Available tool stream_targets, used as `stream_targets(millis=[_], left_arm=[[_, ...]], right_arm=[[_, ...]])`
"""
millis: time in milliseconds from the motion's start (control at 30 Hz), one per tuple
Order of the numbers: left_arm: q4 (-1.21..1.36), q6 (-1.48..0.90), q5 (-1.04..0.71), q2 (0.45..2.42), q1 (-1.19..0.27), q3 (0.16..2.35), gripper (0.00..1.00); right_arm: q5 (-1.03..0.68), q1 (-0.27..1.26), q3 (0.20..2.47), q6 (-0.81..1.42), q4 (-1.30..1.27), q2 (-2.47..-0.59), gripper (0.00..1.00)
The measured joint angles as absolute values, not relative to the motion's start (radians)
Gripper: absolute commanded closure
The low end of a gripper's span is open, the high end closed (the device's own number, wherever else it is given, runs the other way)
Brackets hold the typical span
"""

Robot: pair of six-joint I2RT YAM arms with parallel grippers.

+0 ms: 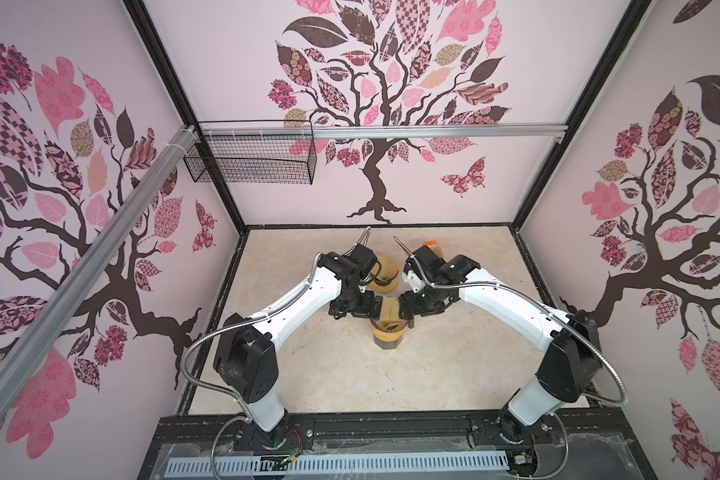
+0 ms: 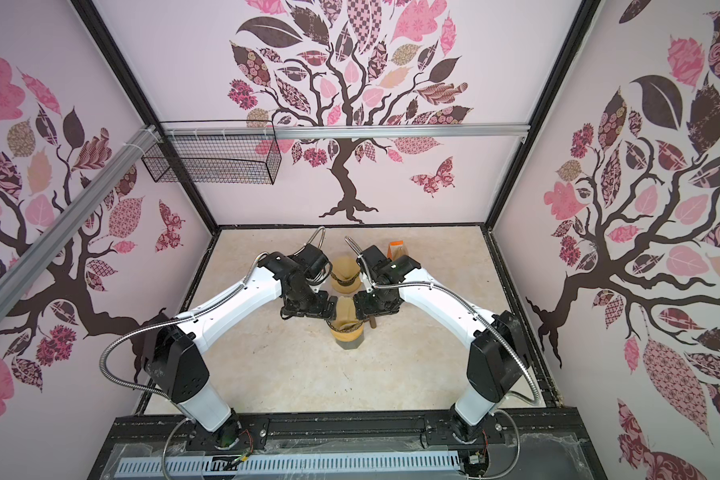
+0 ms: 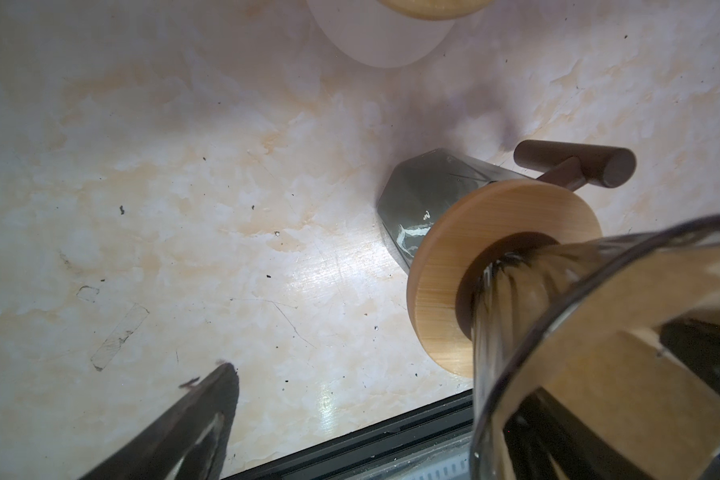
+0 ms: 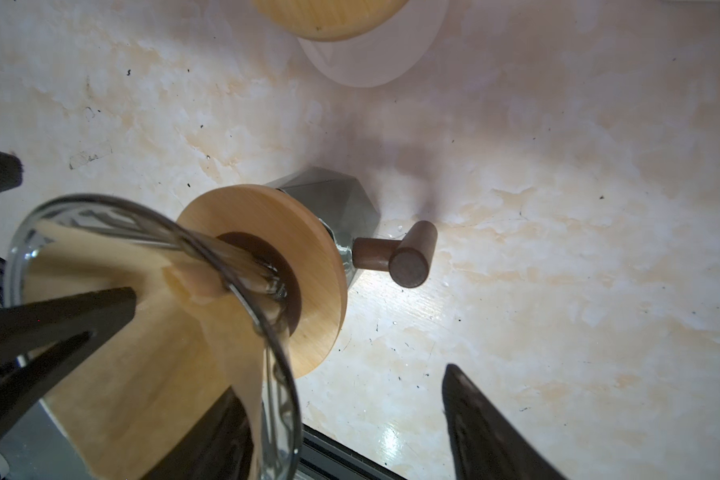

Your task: Place the coffee filter in the dripper

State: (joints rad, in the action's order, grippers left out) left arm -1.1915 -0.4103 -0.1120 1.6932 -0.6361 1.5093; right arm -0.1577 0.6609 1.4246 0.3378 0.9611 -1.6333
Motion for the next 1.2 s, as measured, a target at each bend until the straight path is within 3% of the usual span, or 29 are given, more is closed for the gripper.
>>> stream_targets(millis=[1200], left_arm=[[-1.163, -0.395, -0.136, 1.687, -0.615, 1.488, 0.02]], right_arm=[[-0.145, 0.661, 1.372, 0.366, 0.912, -1.616, 0.3]])
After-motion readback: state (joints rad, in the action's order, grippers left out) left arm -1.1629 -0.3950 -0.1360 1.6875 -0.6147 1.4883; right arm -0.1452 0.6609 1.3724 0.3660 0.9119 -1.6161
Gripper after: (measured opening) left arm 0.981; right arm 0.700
